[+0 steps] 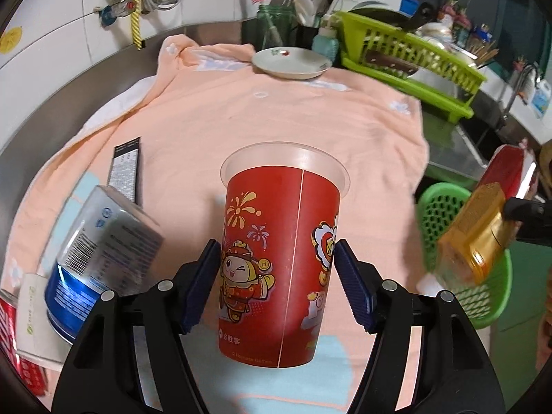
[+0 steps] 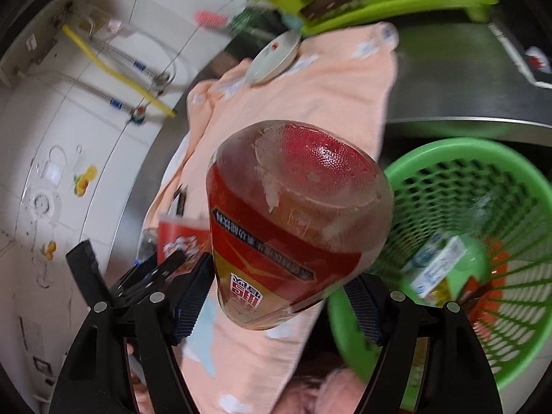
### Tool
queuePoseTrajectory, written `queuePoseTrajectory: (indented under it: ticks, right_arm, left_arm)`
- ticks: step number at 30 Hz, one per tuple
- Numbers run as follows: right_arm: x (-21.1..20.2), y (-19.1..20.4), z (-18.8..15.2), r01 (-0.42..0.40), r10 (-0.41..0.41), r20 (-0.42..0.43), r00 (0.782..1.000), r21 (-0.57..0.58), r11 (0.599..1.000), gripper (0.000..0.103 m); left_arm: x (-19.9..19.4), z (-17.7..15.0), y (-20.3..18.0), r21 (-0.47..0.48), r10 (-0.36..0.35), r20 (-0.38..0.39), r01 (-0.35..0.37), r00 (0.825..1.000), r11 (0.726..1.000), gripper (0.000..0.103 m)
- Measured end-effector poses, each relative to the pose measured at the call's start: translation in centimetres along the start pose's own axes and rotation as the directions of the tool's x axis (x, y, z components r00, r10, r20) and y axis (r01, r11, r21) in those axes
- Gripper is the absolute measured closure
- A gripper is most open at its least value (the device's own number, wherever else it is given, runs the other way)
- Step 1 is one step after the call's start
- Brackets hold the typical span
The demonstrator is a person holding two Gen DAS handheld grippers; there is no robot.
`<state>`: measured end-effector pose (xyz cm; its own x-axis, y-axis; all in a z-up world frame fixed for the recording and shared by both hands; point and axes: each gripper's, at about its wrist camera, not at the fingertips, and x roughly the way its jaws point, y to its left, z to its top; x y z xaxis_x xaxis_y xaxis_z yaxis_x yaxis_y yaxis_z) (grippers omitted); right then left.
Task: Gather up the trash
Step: 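Drop the bottle into the basket with the right gripper while the left carries the red cup over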
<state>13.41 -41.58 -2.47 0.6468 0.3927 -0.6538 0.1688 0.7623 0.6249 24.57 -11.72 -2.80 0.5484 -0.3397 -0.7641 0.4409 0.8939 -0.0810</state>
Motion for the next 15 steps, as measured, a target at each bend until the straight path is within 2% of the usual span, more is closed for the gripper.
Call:
queuePoseTrajectory:
  ticks: [5, 9, 12, 15]
  right_arm:
    - [-2.7, -3.2, 0.3, 0.128, -0.127, 0.081, 0.989, -0.006, 0.992, 0.032]
    - [-3.0, -5.5, -0.3, 0.282, -0.276, 0.100, 0.956, -0.053, 0.958, 0.032]
    - [-2.0, -7.4, -1.1, 0.387, -0.380, 0.087, 0.921, -0.088, 0.918, 0.032]
    - [-0.5, -9.2, -2.0, 0.449, -0.445, 0.057, 0.894, -0.112, 0.887, 0.032]
  left_arm:
    - [-1.3, 0.0, -2.1, 0.014, -0.059, 0.031, 0.059, 0.998, 0.998, 0.037]
    - [-2.2, 0.2, -4.8, 0.038, -0.125, 0.051, 0.123, 0.991, 0.992, 0.037]
    - [-2.4, 0.2, -6.8, 0.057, -0.158, 0.054, 0.155, 0.986, 0.986, 0.037]
    - [-2.4, 0.2, -9.1, 0.077, -0.191, 0.050, 0.186, 0.980, 0.979, 0.037]
